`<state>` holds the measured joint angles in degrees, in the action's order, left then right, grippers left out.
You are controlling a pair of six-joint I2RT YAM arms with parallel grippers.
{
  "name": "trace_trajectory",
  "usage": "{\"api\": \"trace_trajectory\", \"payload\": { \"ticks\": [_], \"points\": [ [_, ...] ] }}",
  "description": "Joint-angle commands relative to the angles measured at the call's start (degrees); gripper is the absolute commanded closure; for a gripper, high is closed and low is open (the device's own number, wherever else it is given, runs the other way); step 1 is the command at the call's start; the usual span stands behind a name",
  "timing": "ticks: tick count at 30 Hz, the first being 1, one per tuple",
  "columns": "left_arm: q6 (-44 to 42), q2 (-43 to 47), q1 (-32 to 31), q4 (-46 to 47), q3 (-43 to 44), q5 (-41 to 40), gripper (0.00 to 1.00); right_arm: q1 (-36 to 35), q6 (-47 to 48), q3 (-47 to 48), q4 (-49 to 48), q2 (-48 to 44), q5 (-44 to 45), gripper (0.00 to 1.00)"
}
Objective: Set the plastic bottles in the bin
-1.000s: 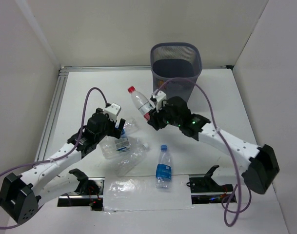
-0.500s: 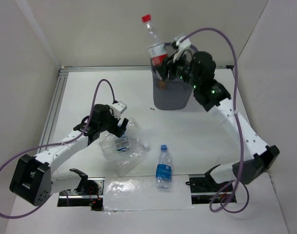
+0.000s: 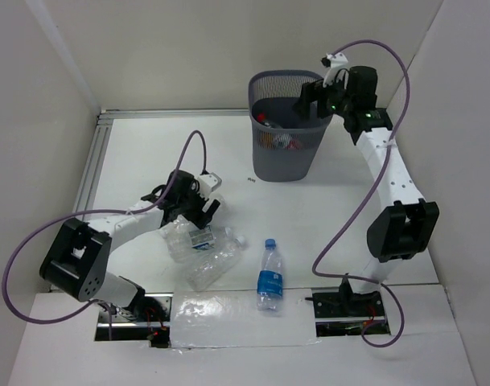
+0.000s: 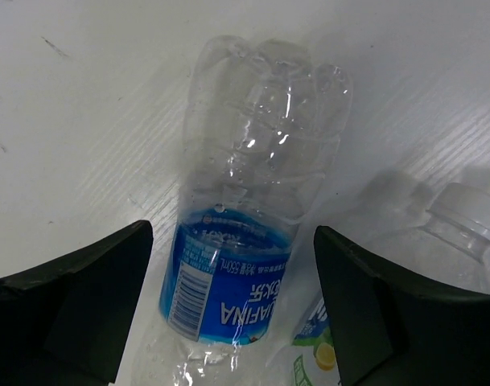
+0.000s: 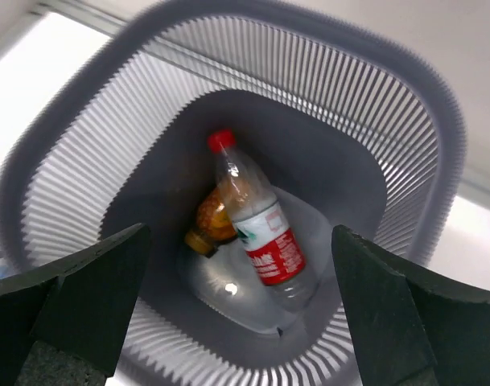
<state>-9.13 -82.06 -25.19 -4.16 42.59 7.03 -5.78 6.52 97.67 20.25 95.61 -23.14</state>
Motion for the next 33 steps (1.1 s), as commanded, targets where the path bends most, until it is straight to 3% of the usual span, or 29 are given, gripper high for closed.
{"api": "trace_trajectory", "payload": {
  "ticks": [1,5,6,8,9,11,14,15,18,23,29,31,33],
  "points": [
    [-1.9,-2.1,-1.0,2.6,3.5,-1.3,0.07,3.1,3.6,0.3,-0.7,-7.0,-15.2,0.00],
    [-1.3,-4.2,-2.2,1.5,5.4,-5.7,0.42,8.5,6.3,-3.1,0.7,-11.4,-27.8,0.00],
    [-0.8,-2.7,-2.2,2.2,6.3,-6.4,0.57,10.6,6.8,-4.2,0.7,-13.9,-29.6,0.04],
    [0.8,0.0,-2.2,3.5,8.5,-7.9,0.77,12.3,8.8,-8.8,0.0,-16.8,-33.3,0.29],
    [2.3,1.3,-2.2,3.5,11.4,-8.8,0.91,13.0,11.6,-10.6,0.0,-18.3,-34.0,0.44],
    [3.8,4.3,-2.2,3.5,15.7,-8.8,0.94,13.7,16.2,-16.3,2.2,-23.3,-34.7,0.72],
    [8.1,5.7,-2.8,3.5,25.5,-4.5,0.94,13.7,25.4,-24.9,7.3,-29.4,-35.2,0.87],
    [9.5,5.7,-2.8,4.7,27.6,-2.8,0.94,13.7,28.2,-26.8,9.4,-30.7,-35.8,0.87],
    [15.2,5.0,-3.9,11.4,34.3,3.2,0.94,13.7,39.2,-33.5,18.6,-35.2,-37.3,0.99],
    [26.9,-2.8,-5.0,25.6,46.7,13.4,0.94,11.7,43.9,-43.0,24.3,-39.9,-38.1,1.00],
    [38.3,-20.0,-7.1,40.0,65.6,15.0,0.94,9.1,44.5,-47.8,24.9,-43.2,-34.7,1.00],
    [37.6,-23.9,-8.0,40.8,69.9,11.1,0.91,9.1,44.5,-48.6,24.9,-44.0,-34.2,0.87],
    [37.6,-29.2,-9.2,42.4,73.4,8.0,0.86,8.5,44.5,-49.3,24.9,-44.5,-34.2,0.62]
  ]
}}
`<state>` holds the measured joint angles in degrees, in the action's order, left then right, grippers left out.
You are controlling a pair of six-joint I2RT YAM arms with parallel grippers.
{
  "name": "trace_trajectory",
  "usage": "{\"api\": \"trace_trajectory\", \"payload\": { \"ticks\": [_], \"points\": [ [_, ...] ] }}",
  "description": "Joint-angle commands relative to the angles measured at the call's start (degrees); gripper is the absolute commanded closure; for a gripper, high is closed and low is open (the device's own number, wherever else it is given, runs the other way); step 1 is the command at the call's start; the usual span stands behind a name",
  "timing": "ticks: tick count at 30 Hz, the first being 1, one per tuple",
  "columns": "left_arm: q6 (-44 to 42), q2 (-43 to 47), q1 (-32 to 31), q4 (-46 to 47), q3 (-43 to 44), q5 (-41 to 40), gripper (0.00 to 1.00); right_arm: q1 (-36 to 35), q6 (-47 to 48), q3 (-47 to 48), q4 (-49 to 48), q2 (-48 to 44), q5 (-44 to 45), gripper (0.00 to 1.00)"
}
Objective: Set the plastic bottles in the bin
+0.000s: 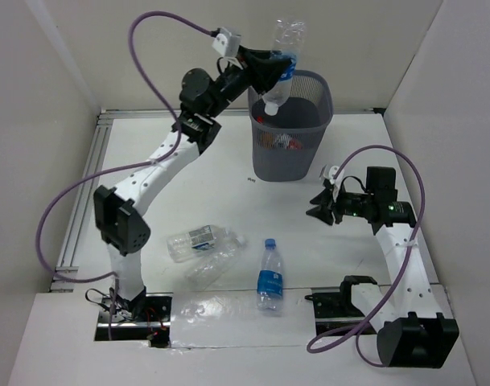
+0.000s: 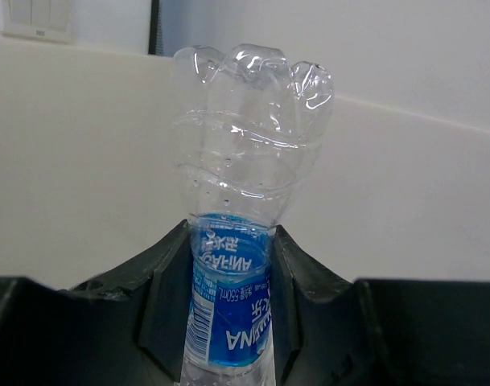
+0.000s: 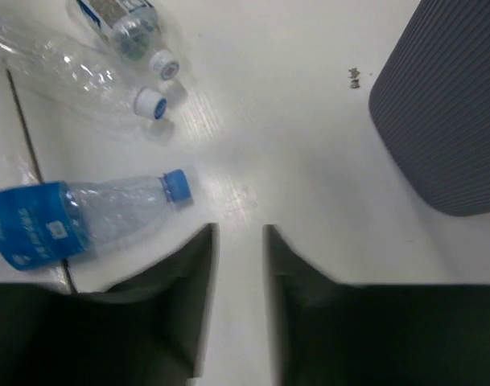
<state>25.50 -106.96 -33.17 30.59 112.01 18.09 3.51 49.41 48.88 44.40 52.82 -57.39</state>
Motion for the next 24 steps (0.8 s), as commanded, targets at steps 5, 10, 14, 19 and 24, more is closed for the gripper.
{"api": "trace_trajectory", "payload": {
  "ticks": [5,10,14,19,24],
  "points": [
    [-0.7,-12.6,-1.7,3.4,10.4,-10.9,0.36,-3.8,5.8,0.1,7.0,-1.0,0.1,0.09],
    [-2.1,-15.7,-1.7,-2.1,18.0,-11.2,0.18,-6.8,18.1,-2.7,12.5,0.7,-1.3,0.00],
    [-2.7,-13.6,-1.7,-6.1,19.0,-9.9,0.10,-8.9,38.9,-7.4,14.1,-0.5,-3.0,0.00],
    [-7.0,0.7,-1.2,-12.9,0.5,-8.7,0.02,-14.6,62.4,-9.3,12.0,4.5,0.1,0.00],
    [-7.6,26.8,-1.2,-29.7,-24.1,-17.9,0.02,-21.0,73.5,-6.9,10.7,12.1,4.6,0.00]
  ]
}}
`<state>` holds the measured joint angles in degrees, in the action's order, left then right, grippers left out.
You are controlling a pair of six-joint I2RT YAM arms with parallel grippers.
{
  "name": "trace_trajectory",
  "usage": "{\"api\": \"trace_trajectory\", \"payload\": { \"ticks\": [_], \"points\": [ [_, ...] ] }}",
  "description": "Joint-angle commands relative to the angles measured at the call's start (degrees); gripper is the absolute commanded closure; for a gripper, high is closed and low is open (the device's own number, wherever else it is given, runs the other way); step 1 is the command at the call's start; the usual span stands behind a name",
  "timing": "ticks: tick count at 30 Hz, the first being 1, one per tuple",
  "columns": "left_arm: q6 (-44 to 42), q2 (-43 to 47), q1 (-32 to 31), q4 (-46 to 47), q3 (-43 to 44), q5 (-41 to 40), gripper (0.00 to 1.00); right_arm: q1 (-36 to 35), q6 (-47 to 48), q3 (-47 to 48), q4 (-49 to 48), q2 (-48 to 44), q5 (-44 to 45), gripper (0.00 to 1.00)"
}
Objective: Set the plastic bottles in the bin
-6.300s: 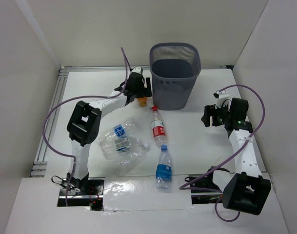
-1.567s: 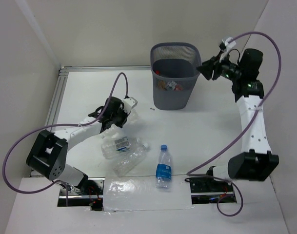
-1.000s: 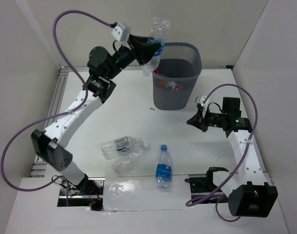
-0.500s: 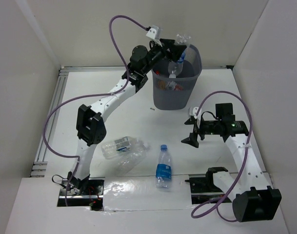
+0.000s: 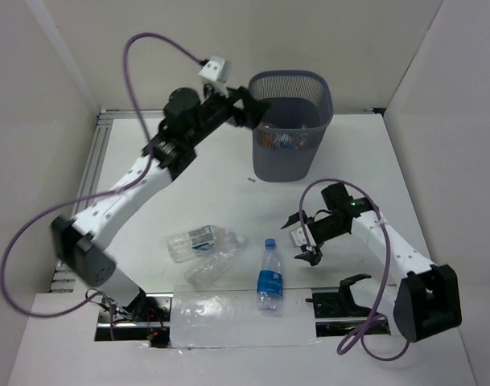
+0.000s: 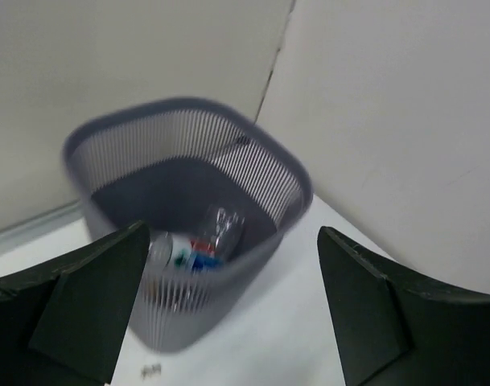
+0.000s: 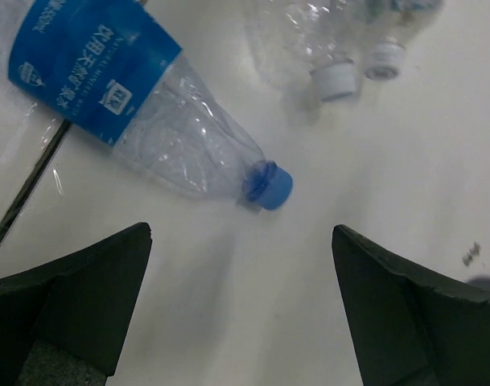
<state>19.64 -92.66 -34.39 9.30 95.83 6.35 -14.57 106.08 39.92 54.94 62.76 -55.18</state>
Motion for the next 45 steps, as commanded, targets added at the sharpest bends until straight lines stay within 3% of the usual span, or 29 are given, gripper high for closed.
{"api": "trace_trajectory", "payload": {
  "ticks": [1,4,6,11,18,19,23,24,27,29,31,35,38,40,45],
  "points": [
    [-0.8,15.8,0.0,-14.7,-15.8,-7.8,0.02,-5.9,16.8,2.1,-1.2,2.9,3.3,0.00],
    [2.1,27.8,0.0,-23.0,-28.4,-11.5,0.02,-11.8,20.1,2.1,-3.2,5.6,7.4,0.00],
    [3.3,32.3,0.0,-31.2,-32.4,-13.1,0.02,-14.6,23.5,3.8,-2.0,9.1,10.1,0.00],
    [10.4,47.6,0.0,-40.4,-42.5,-16.7,0.02,-25.2,23.5,4.6,-6.8,15.1,15.4,0.00],
    [15.3,51.4,0.0,-47.1,-44.3,-15.6,0.01,-30.8,22.9,2.4,-11.0,20.4,19.1,0.03],
    [15.3,51.4,0.0,-47.9,-44.3,-15.0,0.01,-30.8,22.2,2.4,-11.0,20.4,19.1,0.07],
    [15.2,50.7,-0.6,-48.9,-45.9,-10.9,0.01,-31.6,16.5,3.9,-9.8,21.2,18.4,0.46],
    [14.4,50.7,-1.1,-48.9,-45.9,-10.2,0.01,-31.6,14.5,4.5,-9.2,20.2,17.7,0.60],
    [10.9,49.0,-1.7,-48.4,-45.9,-8.9,0.01,-30.4,11.5,7.5,-5.6,17.9,15.0,0.73],
    [7.9,47.0,-1.7,-47.9,-45.4,-7.8,0.01,-29.4,8.4,10.3,-4.8,14.2,11.5,0.97],
    [1.8,41.5,-1.7,-47.2,-43.1,-6.4,0.01,-26.6,-6.4,14.9,-9.3,7.9,8.1,1.00],
    [-6.2,35.2,-1.7,-46.7,-40.9,-4.3,0.01,-23.5,-31.5,23.1,-22.0,5.1,7.3,1.00],
    [-10.4,30.7,-1.7,-46.7,-39.6,-3.5,0.01,-20.1,-42.1,32.7,-29.2,4.6,10.9,1.00],
    [-13.5,29.6,-1.7,-46.0,-38.9,-3.5,0.01,-18.0,-54.4,37.8,-37.6,5.9,15.7,1.00],
    [-18.9,28.4,0.5,-43.8,-38.4,-0.6,0.01,-8.7,-68.3,48.3,-44.1,13.3,26.3,1.00]
  ]
}}
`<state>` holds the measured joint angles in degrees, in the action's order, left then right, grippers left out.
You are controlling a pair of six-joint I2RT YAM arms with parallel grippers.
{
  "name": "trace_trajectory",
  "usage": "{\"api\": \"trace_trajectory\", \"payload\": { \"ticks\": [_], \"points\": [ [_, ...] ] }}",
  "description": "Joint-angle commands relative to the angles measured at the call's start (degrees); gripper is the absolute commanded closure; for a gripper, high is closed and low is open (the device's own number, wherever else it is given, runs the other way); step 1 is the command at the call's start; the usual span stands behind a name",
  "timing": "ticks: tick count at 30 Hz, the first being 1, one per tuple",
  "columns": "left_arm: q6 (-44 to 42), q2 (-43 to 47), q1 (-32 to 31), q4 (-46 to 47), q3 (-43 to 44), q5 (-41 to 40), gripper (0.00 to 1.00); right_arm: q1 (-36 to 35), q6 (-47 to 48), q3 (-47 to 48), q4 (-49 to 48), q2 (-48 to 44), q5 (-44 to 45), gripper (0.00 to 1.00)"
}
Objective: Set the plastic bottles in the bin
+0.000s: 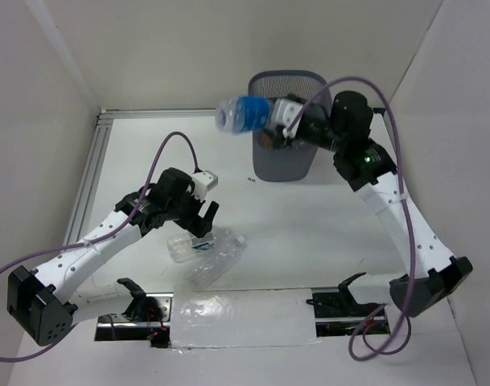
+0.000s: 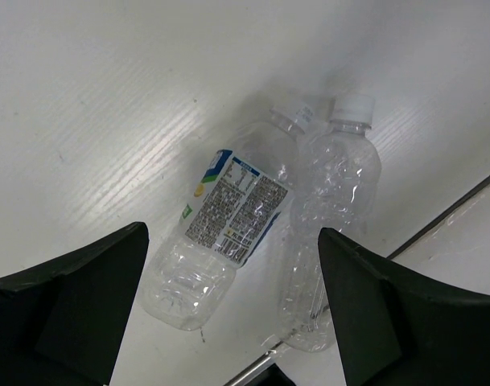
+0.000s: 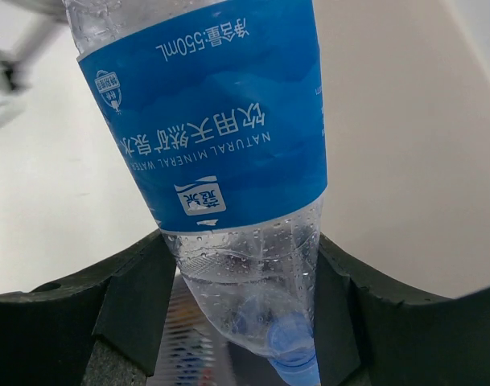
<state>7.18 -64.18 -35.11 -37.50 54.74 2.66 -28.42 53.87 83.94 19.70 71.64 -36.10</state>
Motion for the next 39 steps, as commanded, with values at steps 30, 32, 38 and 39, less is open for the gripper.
{"api": "trace_trajectory", "payload": {
  "ticks": [30,32,38,39],
  "points": [
    [-13.9,-26.2,-5.7,2.2,3.7,-1.6,0.04,30.3,-38.4,13.4,1.8,12.9,-18.0,0.00],
    [-13.3,-28.9,-5.7,1.6,5.7,-2.6,0.11,30.9,-36.5,11.7,3.6,11.6,-21.3,0.00],
    [-10.0,-26.2,-5.1,2.2,10.4,-10.7,0.59,32.8,-30.4,0.1,4.6,2.6,-28.9,0.08],
    [-9.5,-25.2,-4.6,2.2,13.3,-12.0,0.60,33.3,-26.3,-1.0,6.0,1.1,-30.2,0.24]
  ]
}}
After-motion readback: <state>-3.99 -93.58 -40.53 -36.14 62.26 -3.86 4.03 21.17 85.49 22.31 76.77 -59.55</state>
